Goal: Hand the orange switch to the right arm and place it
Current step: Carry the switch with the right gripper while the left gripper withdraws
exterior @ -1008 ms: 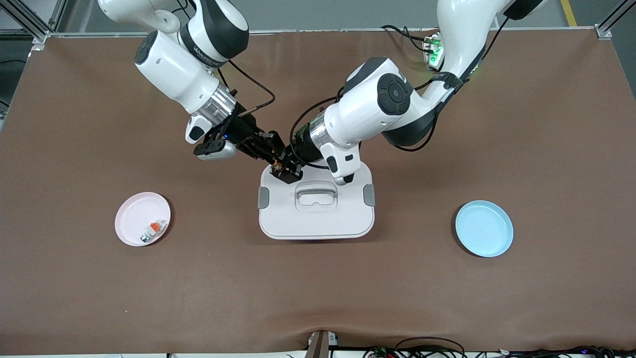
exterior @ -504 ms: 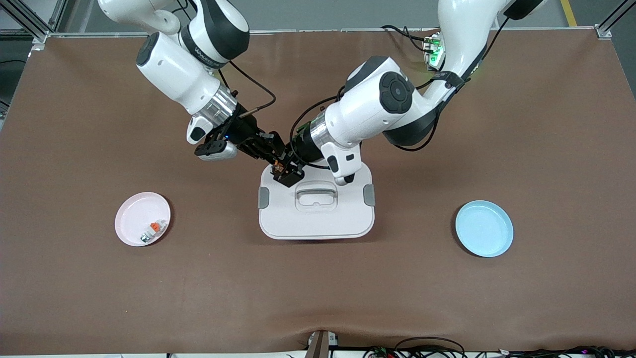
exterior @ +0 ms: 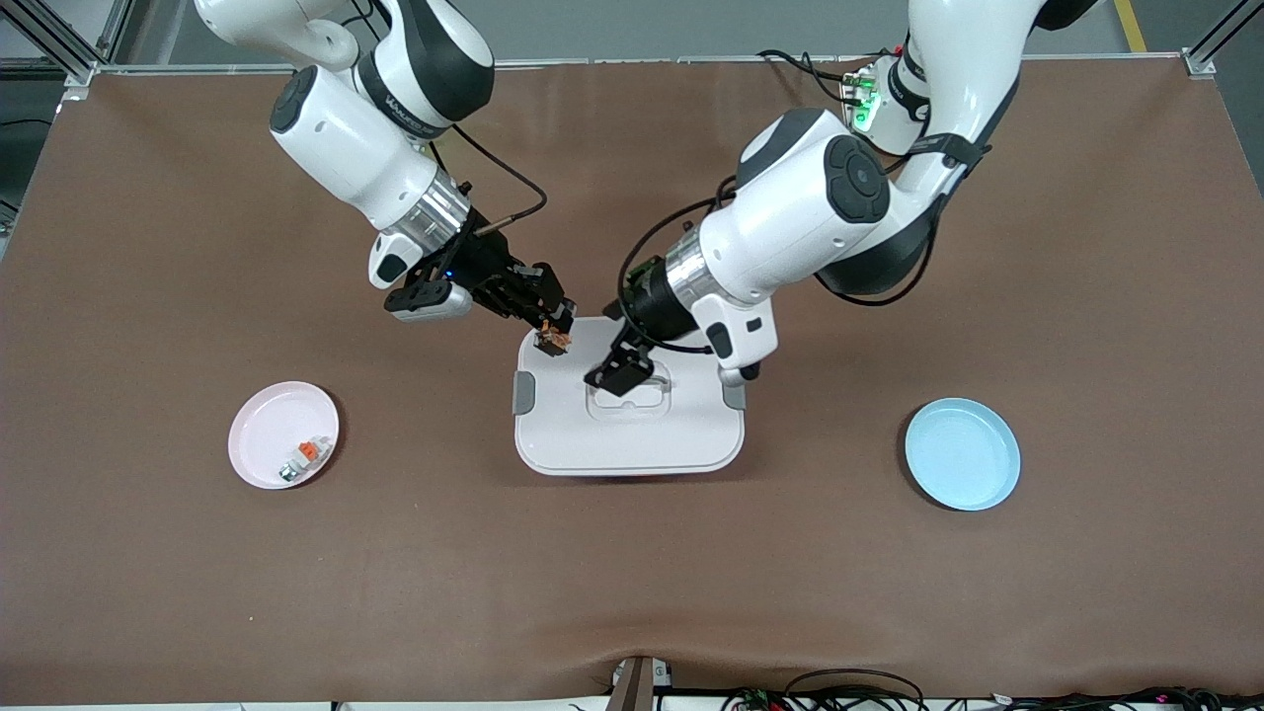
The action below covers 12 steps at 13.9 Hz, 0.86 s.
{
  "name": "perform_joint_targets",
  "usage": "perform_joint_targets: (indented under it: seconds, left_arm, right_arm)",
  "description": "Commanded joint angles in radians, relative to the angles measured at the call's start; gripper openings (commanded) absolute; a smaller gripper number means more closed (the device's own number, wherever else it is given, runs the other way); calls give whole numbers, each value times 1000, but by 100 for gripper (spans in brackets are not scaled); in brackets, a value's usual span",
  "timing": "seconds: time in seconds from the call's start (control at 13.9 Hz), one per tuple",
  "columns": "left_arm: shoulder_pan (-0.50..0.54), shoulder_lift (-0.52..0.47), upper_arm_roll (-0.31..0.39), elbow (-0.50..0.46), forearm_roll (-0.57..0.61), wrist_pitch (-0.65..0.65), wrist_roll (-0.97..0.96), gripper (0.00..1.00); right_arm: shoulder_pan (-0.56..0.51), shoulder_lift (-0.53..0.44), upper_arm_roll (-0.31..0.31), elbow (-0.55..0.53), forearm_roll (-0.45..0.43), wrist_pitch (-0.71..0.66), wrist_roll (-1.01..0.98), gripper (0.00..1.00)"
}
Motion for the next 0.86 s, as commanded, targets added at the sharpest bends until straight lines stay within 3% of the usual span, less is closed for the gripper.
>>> perform_joint_targets:
  seconds: [0.0,0.14,0.36,0.58,0.79]
  left_arm:
    - [5,-32,5,-6,126,-21,-5,100]
    - [37,-41,3,-6,172,-23,40,100]
    - [88,-63,3,-7,197,-85,184,100]
    - [155,-110,3,-13,205,-214,348,100]
    - [235,-171,5,-23,206,-355,445,100]
  right_arm:
    - [-61,-6,0,-1,-166,-84,-16,0]
    - [-110,-12,0,-1,-263,-168,-93,0]
    - [-208,-21,-2,-10,-312,-261,-313,0]
    - [-301,-29,-2,-10,-366,-356,-606,0]
    - [-380,-26,0,-4,-440,-410,-1046,0]
